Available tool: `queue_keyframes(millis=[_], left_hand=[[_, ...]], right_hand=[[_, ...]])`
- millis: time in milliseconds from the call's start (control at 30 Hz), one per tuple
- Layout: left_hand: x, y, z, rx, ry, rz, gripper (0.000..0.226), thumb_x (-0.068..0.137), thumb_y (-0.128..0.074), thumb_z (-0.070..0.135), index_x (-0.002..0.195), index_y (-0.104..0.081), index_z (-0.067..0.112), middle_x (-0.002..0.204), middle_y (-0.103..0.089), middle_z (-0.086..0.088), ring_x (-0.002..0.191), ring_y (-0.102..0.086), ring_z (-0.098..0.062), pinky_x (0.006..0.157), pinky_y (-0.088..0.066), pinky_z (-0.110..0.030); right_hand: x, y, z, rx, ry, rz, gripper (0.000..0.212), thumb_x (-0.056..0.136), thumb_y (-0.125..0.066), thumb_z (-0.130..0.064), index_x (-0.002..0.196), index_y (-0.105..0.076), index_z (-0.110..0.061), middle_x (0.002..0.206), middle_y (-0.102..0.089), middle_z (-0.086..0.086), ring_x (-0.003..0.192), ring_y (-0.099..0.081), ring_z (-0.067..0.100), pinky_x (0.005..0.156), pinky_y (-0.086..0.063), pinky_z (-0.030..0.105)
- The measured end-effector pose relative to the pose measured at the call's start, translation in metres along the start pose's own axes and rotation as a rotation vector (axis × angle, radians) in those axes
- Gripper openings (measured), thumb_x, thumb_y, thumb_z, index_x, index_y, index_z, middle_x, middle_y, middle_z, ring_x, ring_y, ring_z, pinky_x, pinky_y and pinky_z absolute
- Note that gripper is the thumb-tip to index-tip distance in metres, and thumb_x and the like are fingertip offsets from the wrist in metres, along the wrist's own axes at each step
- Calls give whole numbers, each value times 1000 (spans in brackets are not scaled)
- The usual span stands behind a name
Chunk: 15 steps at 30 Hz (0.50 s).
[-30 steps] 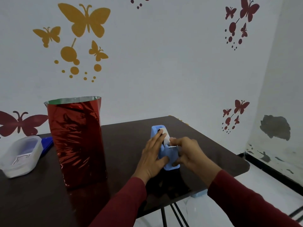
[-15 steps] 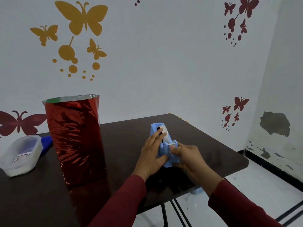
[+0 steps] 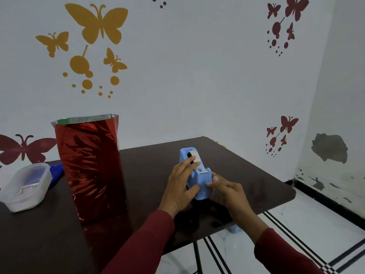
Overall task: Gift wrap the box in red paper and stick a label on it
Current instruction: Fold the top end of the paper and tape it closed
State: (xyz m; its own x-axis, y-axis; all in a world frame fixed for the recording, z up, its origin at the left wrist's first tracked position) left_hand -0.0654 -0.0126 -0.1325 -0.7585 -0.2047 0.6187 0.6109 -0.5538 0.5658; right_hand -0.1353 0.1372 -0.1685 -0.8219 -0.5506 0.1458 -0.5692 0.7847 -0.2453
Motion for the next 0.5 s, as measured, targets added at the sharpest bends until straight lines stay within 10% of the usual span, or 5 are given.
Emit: queue_keyframes(millis=[300,500], left_hand=[[-18,3,38,285,-203,165,32,97,-58,54,123,-67,37,143,-45,15,123,-32,-9,98,-44,-38],[-21,0,38,256,-224,152,6,98,-65,39,99,-68,34,137,-45,18,122,-33,-11,94,-48,-43]], right_hand=[[-4,5,-5,-120,109,56,65,95,-47,-61,84,-82,-8,145,-60,-10,139,-50,11,107,-52,46],[-9,-1,-10,-137,109,33,61,91,-49,-59,86,-83,-8,122,-73,-17,115,-65,-2,82,-57,21]])
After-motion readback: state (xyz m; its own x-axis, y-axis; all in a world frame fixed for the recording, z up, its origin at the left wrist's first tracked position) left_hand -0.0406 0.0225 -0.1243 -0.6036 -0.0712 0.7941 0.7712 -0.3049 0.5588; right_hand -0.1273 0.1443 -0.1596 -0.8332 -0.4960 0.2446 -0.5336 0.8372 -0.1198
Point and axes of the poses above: each hand's wrist, its own x-axis towards the middle knuckle, its own y-axis out of the back of the hand, z = x × y, the point moved 8 cm from there along x, towards the middle knuckle
